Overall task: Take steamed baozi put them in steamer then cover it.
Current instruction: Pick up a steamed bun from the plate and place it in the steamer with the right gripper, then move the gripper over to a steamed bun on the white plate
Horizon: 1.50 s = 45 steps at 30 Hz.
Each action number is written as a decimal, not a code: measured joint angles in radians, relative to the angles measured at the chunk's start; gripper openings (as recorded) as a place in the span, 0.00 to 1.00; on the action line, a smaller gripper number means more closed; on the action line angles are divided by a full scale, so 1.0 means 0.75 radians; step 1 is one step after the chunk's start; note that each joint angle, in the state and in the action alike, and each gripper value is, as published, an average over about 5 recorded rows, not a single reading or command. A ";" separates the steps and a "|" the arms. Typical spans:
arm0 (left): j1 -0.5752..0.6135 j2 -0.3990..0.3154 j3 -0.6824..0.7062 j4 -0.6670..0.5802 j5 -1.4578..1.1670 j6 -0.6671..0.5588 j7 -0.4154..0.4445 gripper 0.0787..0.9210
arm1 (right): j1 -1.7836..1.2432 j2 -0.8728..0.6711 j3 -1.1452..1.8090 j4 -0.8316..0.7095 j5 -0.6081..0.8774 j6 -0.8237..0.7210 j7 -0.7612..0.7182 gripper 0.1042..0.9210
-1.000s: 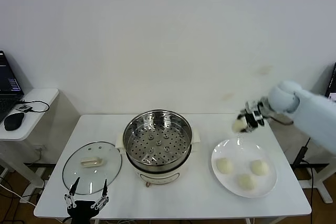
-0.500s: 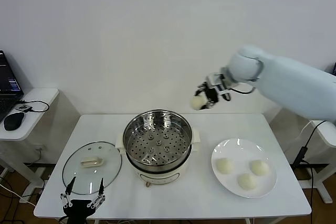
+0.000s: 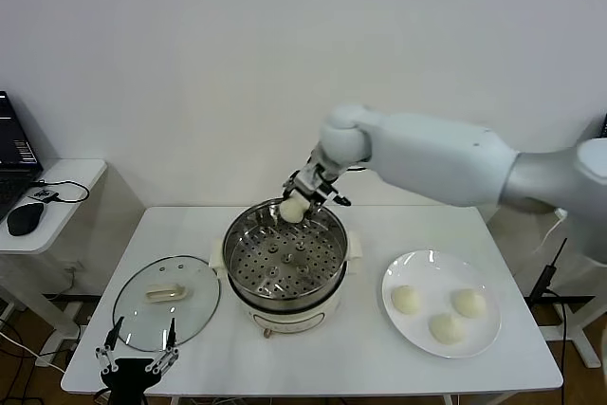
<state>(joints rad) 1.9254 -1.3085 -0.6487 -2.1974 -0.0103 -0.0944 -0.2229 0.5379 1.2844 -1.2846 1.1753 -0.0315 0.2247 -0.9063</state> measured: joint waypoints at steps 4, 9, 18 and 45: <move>-0.005 -0.001 -0.005 0.002 -0.002 0.000 0.000 0.88 | -0.038 0.054 -0.004 -0.065 -0.088 0.092 0.015 0.56; -0.012 0.001 -0.012 0.004 -0.005 0.000 0.001 0.88 | -0.079 0.109 -0.006 -0.137 -0.184 0.185 0.033 0.56; -0.015 0.002 -0.013 0.008 -0.006 -0.001 0.001 0.88 | -0.130 0.174 0.005 -0.248 -0.305 0.307 0.063 0.57; -0.010 0.017 -0.021 -0.040 -0.005 0.006 0.007 0.88 | 0.165 -0.269 -0.030 0.260 0.178 -0.245 -0.112 0.88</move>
<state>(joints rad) 1.9183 -1.2960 -0.6644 -2.2275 -0.0140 -0.0900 -0.2174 0.6615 1.0828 -1.3072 1.3706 0.1020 0.0410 -0.9904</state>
